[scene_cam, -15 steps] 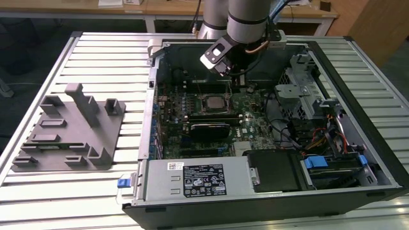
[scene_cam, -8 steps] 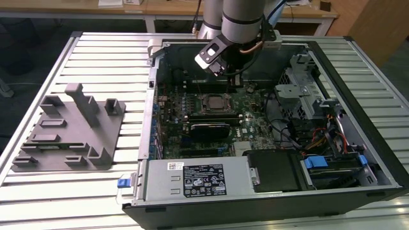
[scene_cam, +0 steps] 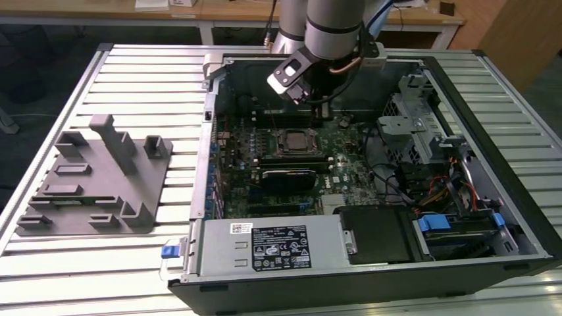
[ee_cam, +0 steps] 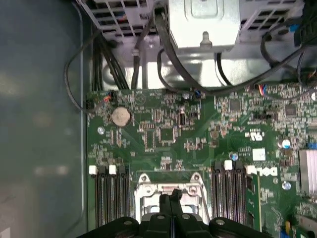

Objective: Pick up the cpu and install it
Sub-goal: 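Close the cpu cover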

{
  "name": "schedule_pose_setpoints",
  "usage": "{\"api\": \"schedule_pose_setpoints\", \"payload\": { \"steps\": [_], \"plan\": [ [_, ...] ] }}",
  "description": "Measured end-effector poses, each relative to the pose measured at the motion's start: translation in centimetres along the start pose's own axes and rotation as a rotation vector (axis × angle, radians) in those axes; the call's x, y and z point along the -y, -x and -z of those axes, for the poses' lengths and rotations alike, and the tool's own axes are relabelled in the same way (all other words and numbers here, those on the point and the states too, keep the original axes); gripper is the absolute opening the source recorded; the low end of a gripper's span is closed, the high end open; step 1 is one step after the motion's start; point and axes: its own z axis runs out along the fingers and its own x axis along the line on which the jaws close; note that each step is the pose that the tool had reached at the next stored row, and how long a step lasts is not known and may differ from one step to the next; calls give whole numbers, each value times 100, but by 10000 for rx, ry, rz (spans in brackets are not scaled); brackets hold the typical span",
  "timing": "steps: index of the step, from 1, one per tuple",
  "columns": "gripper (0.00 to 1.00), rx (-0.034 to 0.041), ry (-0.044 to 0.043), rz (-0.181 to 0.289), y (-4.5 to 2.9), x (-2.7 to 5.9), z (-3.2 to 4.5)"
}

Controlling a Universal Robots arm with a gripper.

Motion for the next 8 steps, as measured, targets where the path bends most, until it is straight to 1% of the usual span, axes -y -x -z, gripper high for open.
{"api": "schedule_pose_setpoints", "payload": {
  "steps": [2, 3, 4, 5, 8],
  "plan": [
    [11, 41, -299, -17, 0, -4, -4],
    [11, 64, -478, -27, 0, -6, -5],
    [11, 79, -612, -34, 0, -7, -6],
    [11, 82, -634, -35, 0, -7, -5],
    [11, 82, -642, -35, 0, -7, -6]
  ]
}}
